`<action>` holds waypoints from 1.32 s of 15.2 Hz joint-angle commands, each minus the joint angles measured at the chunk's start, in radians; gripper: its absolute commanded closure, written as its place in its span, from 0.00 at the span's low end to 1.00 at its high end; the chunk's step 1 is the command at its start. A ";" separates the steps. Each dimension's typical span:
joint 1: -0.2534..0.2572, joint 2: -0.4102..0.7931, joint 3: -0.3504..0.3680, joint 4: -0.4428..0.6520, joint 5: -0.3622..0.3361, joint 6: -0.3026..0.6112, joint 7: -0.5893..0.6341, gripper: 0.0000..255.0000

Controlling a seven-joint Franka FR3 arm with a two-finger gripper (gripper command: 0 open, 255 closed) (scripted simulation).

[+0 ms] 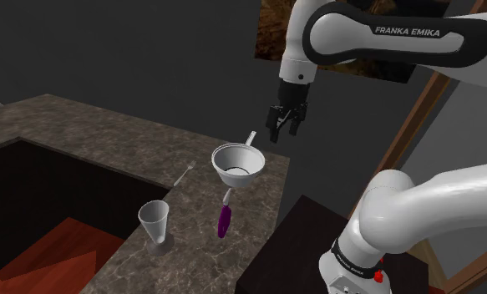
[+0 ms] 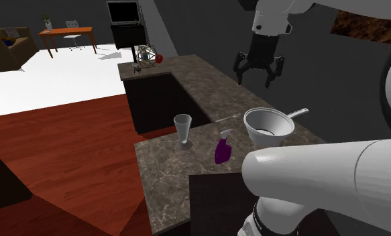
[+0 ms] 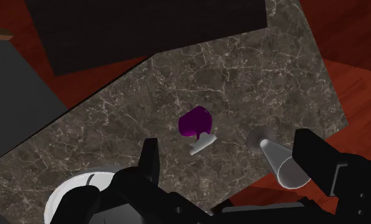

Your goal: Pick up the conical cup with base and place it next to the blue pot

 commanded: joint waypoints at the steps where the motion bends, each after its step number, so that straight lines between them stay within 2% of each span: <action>1: 0.000 0.000 0.000 0.000 0.000 0.000 0.000 0.00; 10: 0.033 0.267 0.060 -0.016 0.063 0.281 0.052 0.00; 20: 0.065 0.633 0.114 0.099 0.103 0.532 0.101 0.00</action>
